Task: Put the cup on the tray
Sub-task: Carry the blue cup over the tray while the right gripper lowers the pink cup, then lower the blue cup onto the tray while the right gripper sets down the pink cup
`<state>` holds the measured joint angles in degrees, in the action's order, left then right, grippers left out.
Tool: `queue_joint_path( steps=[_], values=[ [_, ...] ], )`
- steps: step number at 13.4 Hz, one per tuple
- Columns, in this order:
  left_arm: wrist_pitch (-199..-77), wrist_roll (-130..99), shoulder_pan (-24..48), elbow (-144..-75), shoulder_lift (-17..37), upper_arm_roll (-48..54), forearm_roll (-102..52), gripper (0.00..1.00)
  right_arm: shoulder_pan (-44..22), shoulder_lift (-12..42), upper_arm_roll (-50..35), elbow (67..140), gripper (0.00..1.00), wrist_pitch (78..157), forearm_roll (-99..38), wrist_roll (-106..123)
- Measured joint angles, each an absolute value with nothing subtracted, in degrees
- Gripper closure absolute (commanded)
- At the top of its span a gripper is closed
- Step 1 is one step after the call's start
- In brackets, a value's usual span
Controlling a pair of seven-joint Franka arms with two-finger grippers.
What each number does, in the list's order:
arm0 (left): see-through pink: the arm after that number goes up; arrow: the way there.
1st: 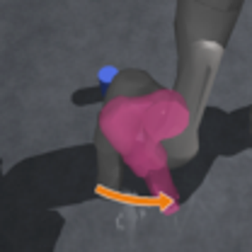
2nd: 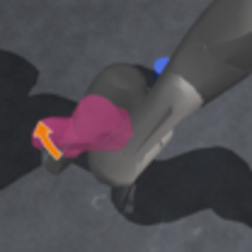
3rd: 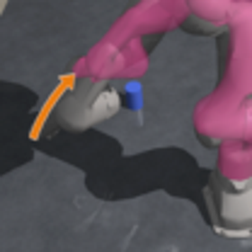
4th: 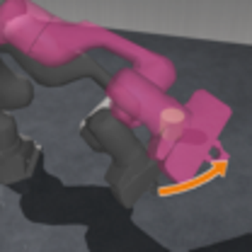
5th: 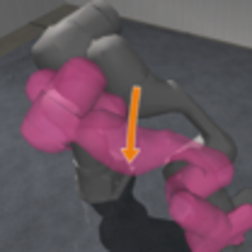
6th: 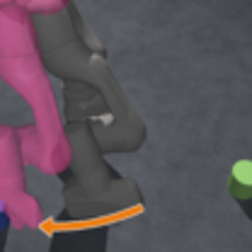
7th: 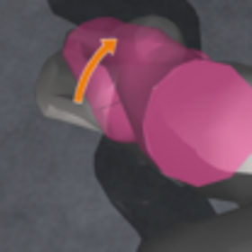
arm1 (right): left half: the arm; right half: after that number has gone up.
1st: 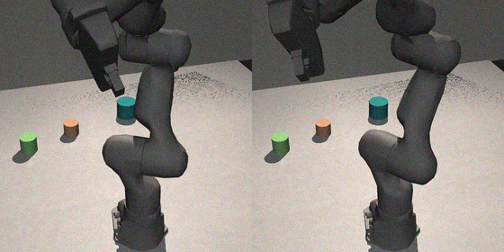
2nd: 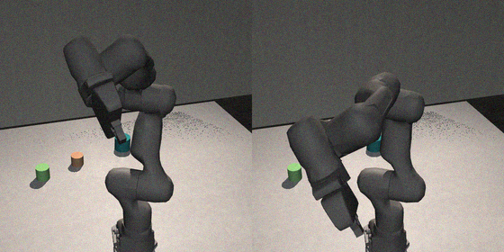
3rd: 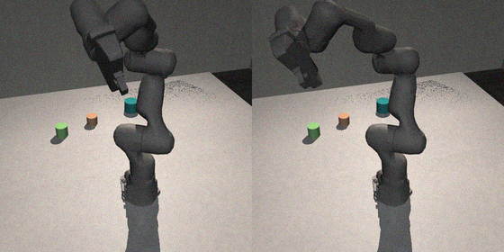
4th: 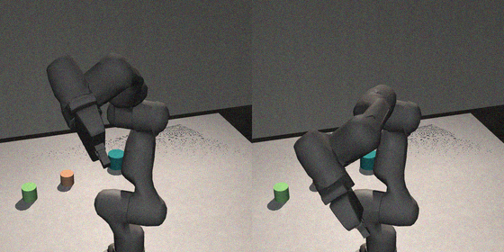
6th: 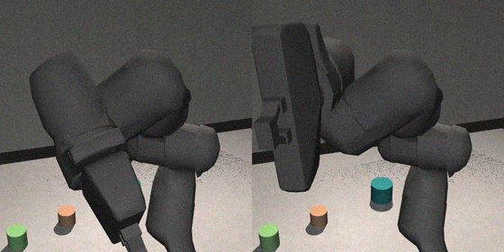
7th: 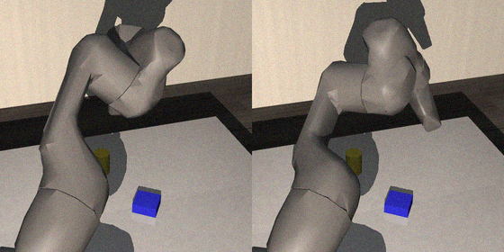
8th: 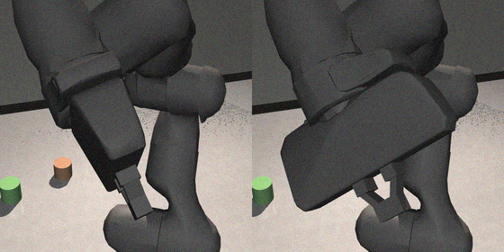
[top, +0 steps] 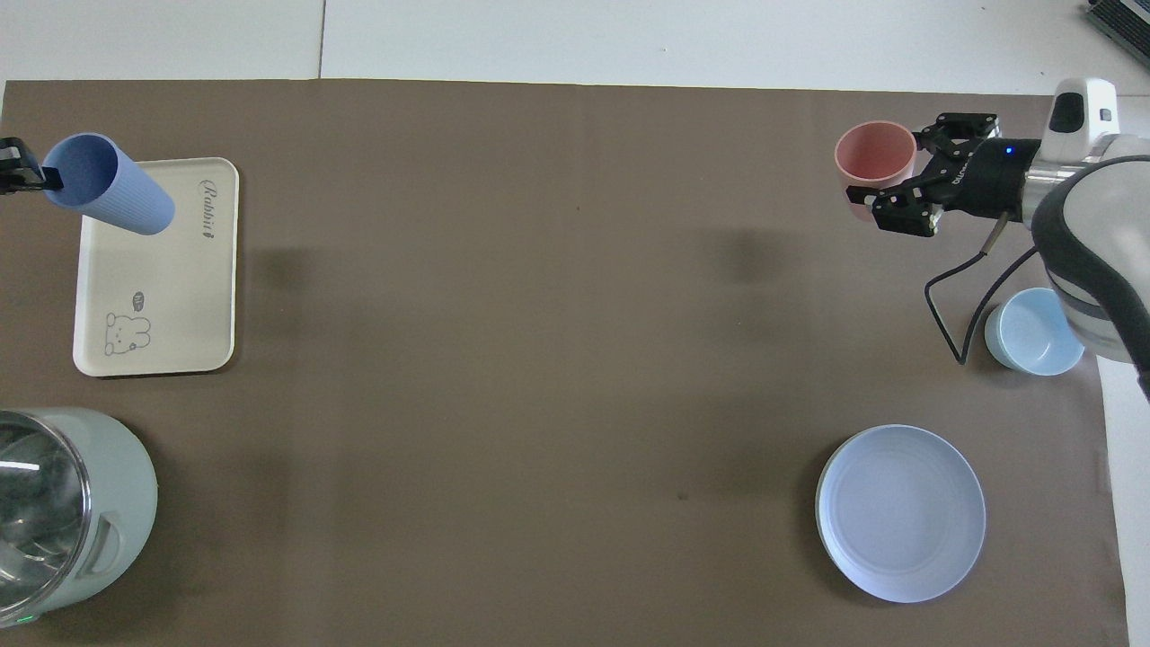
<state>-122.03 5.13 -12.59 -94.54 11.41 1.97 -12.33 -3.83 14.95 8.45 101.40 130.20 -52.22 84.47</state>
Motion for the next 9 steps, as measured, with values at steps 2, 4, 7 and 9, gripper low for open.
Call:
queue_joint_path(
  steps=[2,4,7,9],
  values=[
    [-127.28,7.34,-13.65,-99.27,12.26,2.0,-12.33,1.0,-2.24,16.68,8.45,101.46,1.0,130.19,-61.05,91.52],
    [-129.01,7.81,-13.79,-100.73,13.25,2.16,-12.33,1.0,-1.08,18.12,8.43,101.52,1.0,129.68,-68.86,93.98],
    [-131.77,8.82,-14.56,-101.58,15.07,2.15,-12.31,1.0,0.27,20.34,8.41,101.65,1.0,126.98,-78.88,97.01],
    [-133.73,9.95,-15.45,-101.77,17.11,2.16,-12.31,1.0,2.76,22.69,8.41,101.77,1.0,122.79,-81.28,103.5]
  ],
)
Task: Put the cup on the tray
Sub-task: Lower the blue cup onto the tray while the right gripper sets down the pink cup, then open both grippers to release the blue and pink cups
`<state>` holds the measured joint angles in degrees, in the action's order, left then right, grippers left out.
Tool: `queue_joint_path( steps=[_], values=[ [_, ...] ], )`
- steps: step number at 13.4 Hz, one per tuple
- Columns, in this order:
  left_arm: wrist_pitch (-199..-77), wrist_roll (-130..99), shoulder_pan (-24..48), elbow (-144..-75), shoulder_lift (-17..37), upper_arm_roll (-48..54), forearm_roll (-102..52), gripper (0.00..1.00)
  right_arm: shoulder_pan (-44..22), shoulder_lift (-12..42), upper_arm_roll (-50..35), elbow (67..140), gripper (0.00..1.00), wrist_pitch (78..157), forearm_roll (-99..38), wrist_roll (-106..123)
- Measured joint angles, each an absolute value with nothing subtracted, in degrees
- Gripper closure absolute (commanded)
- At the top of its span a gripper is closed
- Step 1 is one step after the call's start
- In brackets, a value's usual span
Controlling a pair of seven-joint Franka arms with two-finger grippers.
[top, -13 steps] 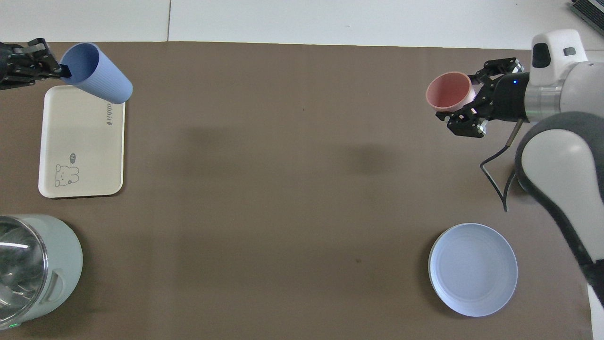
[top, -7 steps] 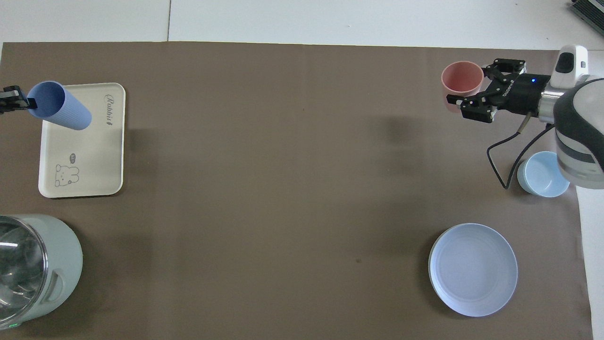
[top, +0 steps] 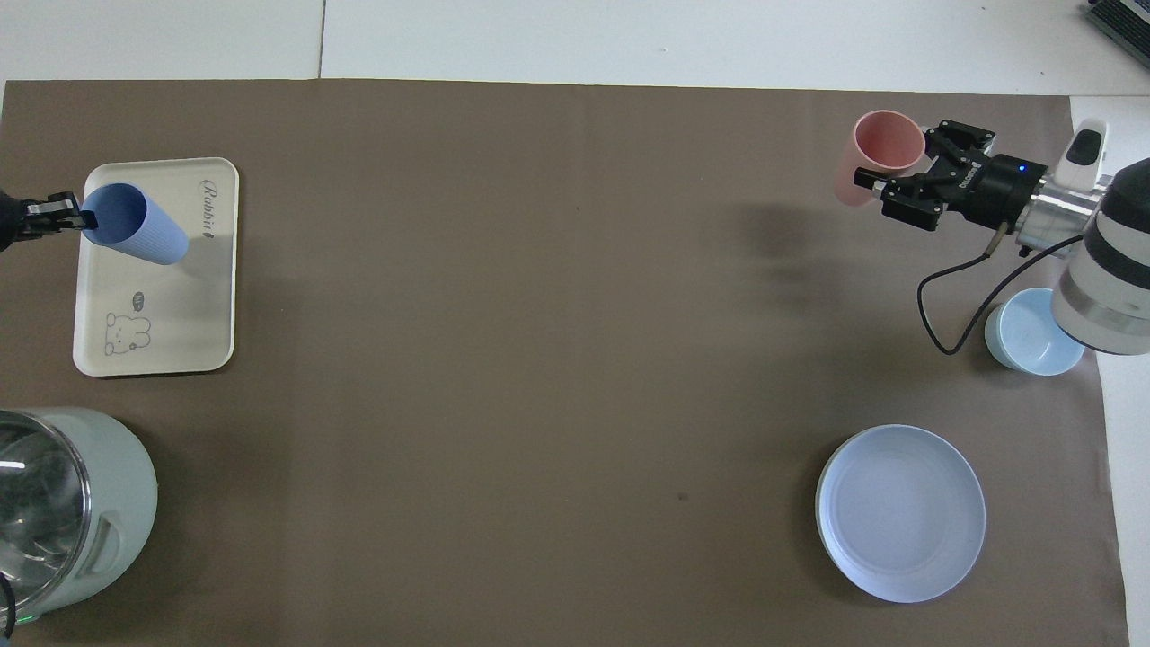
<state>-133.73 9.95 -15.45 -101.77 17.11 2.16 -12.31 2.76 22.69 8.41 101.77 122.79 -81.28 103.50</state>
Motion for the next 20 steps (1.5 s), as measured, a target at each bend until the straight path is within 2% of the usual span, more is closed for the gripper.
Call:
queue_joint_path(
  steps=[2,5,6,7,8,10,11,15,16,17,20],
  values=[
    [-134.48,10.38,-16.52,-101.76,18.11,2.15,-12.31,1.0,5.27,25.62,8.42,101.8,1.0,118.95,-84.49,109.65],
    [-134.62,11.65,-17.85,-101.76,18.22,2.16,-12.55,1.0,5.85,27.58,8.39,102.16,1.0,117.37,-86.53,113.11],
    [-134.62,11.73,-18.24,-101.76,18.24,2.19,-13.24,0.92,6.06,28.13,8.39,102.58,1.0,117.31,-86.84,114.75],
    [-134.62,11.9,-18.47,-101.76,18.27,2.2,-14.16,0.59,6.37,28.59,8.39,103.17,1.0,117.2,-86.95,115.9],
    [-134.62,11.98,-18.48,-101.74,18.28,2.25,-14.79,0.36,6.62,28.83,8.39,103.83,1.0,117.13,-87.07,116.7],
    [-134.55,11.98,-18.47,-101.34,18.29,2.66,-15.01,0.06,6.79,28.89,8.39,104.88,1.0,117.12,-87.68,117.08],
    [-134.38,11.98,-18.46,-100.87,18.29,2.78,-15.04,0.01,6.79,28.9,8.37,105.49,1.0,117.12,-88.87,117.46],
    [-127.6,11.94,-18.5,-95.55,18.35,2.65,-15.13,0.0,6.79,28.92,8.31,107.24,0.98,117.13,-90.99,123.55],
    [-125.21,11.89,-18.49,-93.8,18.36,2.68,-15.13,0.0,6.79,28.91,8.31,107.24,0.14,117.14,-90.99,123.97],
    [-122.55,11.84,-18.46,-91.91,18.36,2.73,-15.04,0.0,6.8,28.91,8.31,107.24,0.0,117.14,-90.99,124.13],
    [-112.29,9.77,-17.07,-85.9,18.34,3.17,-10.24,0.0,6.96,28.81,8.31,107.21,0.0,116.83,-90.99,124.18]
  ],
)
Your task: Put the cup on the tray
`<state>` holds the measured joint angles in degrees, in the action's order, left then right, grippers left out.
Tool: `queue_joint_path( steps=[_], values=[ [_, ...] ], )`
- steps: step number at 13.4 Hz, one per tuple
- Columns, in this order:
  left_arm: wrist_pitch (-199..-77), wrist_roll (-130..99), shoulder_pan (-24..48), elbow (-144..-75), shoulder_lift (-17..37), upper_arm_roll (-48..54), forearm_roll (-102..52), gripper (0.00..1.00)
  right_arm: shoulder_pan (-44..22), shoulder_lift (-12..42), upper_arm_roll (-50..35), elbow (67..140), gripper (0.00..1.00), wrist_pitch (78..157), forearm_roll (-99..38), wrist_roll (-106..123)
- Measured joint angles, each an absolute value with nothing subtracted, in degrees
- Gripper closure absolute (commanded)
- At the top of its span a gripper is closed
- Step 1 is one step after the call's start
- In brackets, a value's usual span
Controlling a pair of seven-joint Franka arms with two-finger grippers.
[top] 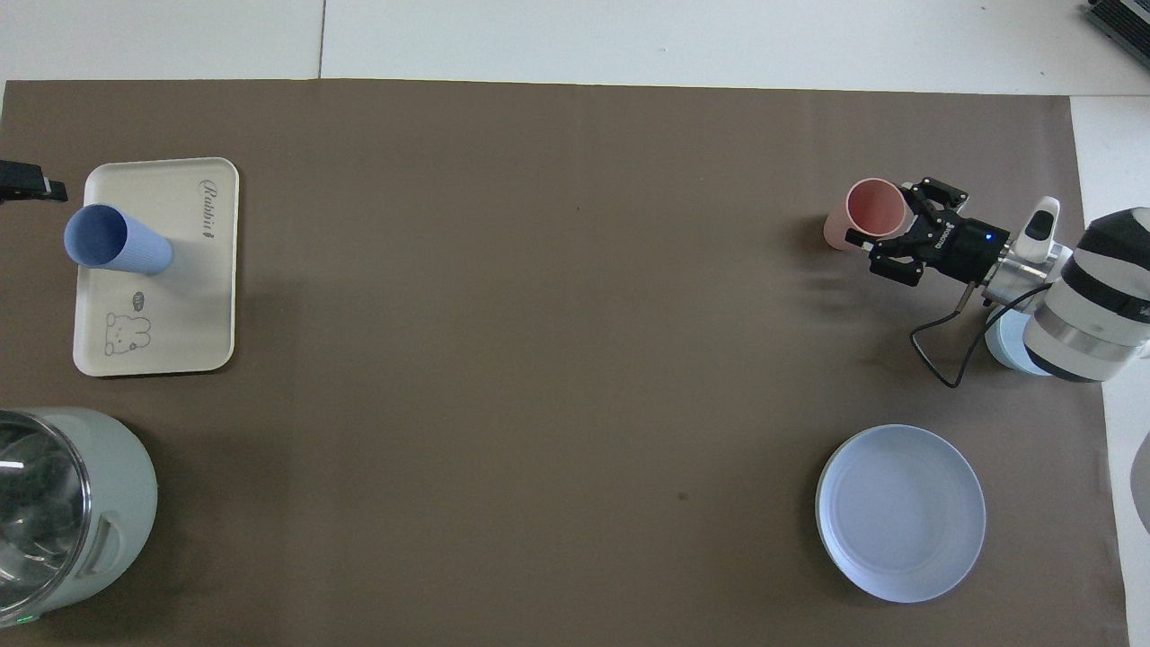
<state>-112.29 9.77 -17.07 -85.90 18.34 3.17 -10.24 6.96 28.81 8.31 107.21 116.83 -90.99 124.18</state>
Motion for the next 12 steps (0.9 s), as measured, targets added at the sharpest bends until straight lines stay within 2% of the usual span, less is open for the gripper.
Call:
queue_joint_path(
  steps=[3,6,9,12],
  values=[
    [-100.63,2.31,-11.45,-78.89,18.25,3.43,-3.68,0.0,7.72,28.29,8.37,107.15,0.0,115.08,-90.99,124.18],
    [-94.46,-3.76,-6.18,-75.97,17.5,4.07,-0.16,0.0,8.17,25.78,8.42,107.03,0.0,114.75,-90.2,123.73],
    [-91.3,-5.62,-3.06,-76.56,12.74,4.51,1.25,0.0,8.18,21.58,8.45,106.95,0.0,114.76,-84.95,116.02],
    [-89.27,-5.71,-2.33,-80.78,6.32,4.54,1.35,0.0,8.16,15.66,8.46,106.69,0.0,114.76,-75.55,102.27]
  ],
)
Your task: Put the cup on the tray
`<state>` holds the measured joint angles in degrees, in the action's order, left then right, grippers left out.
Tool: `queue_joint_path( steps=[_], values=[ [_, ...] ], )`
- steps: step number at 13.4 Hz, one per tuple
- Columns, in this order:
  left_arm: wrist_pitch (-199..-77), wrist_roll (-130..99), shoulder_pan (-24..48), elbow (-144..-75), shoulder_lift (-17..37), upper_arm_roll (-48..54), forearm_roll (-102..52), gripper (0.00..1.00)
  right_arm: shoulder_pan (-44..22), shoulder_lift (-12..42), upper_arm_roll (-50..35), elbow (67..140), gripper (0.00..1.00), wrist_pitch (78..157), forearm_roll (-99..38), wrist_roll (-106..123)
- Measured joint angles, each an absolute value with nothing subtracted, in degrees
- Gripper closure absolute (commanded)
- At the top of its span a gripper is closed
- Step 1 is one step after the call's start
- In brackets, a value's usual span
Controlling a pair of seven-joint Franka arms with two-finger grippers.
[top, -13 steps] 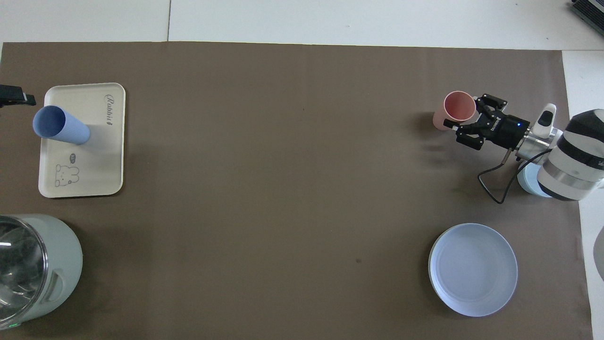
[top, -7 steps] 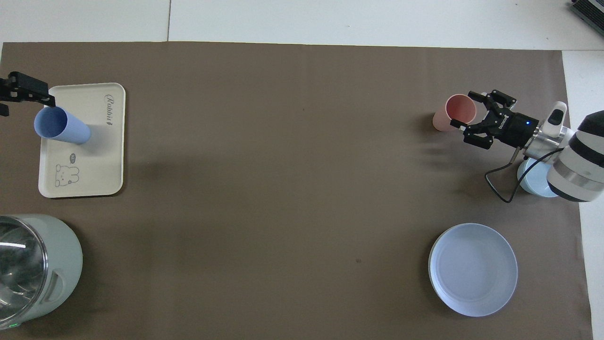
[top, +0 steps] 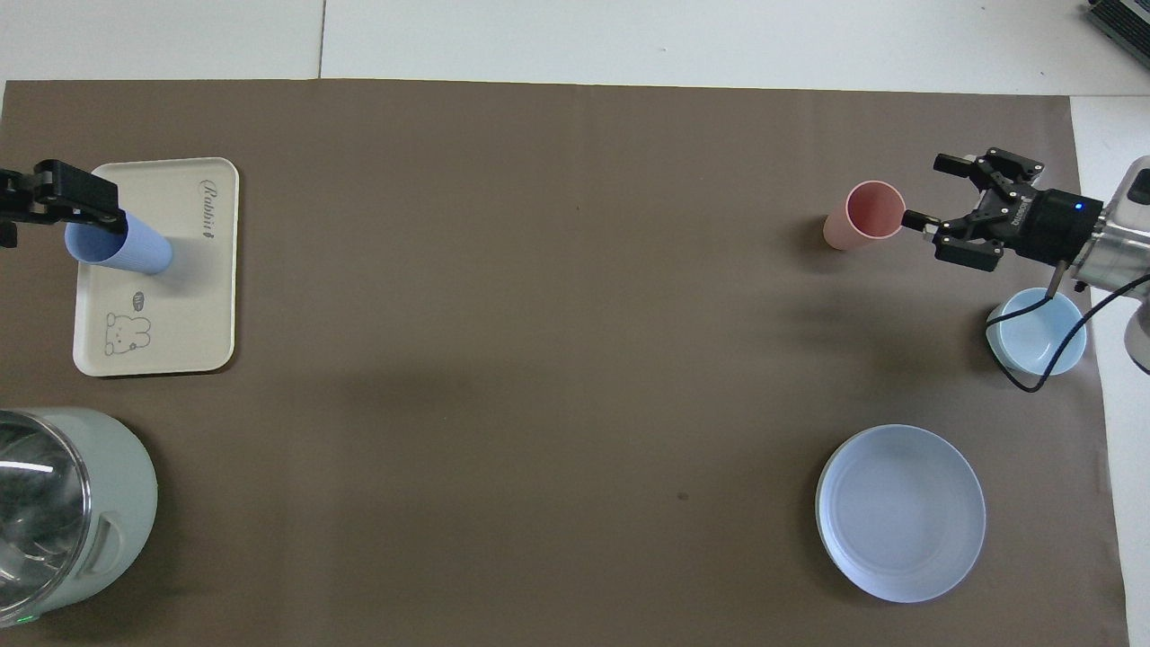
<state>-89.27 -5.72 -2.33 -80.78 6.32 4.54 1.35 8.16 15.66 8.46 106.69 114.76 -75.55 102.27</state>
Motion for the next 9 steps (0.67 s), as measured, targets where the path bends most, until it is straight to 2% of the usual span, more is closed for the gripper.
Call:
queue_joint_path(
  steps=[5,9],
  values=[
    [-88.09,-5.57,-2.32,-86.26,1.96,5.25,1.35,0.0,7.53,7.48,8.1,105.01,0.0,115.19,-54.22,79.18],
    [-87.89,-5.56,-2.32,-89.43,0.7,5.33,1.36,0.0,0.54,1.79,7.71,104.0,0.0,116.34,-27.91,54.21]
  ],
)
